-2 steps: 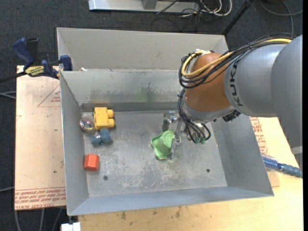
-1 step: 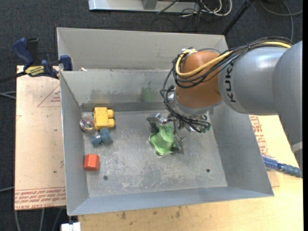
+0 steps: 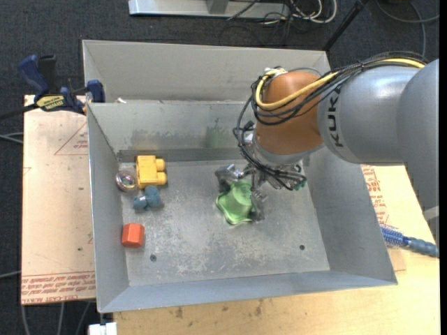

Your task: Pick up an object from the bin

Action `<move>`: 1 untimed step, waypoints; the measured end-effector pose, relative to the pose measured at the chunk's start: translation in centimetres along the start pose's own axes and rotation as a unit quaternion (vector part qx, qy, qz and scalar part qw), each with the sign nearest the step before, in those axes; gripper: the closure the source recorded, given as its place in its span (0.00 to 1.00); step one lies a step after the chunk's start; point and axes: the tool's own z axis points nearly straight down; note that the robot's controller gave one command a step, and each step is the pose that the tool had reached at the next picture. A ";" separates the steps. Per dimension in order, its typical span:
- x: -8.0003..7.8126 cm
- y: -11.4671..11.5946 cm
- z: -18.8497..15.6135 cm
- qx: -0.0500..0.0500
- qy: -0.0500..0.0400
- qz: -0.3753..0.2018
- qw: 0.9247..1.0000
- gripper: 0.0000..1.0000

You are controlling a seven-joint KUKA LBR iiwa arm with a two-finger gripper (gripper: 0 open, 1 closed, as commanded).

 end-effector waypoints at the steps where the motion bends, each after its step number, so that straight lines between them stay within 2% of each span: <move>1: 1.1 -0.5 -11.6 0.001 -0.001 -0.176 0.984 1.00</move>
Offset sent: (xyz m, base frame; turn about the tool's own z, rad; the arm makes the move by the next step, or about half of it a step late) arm -0.0087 -0.0117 0.1131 -0.3573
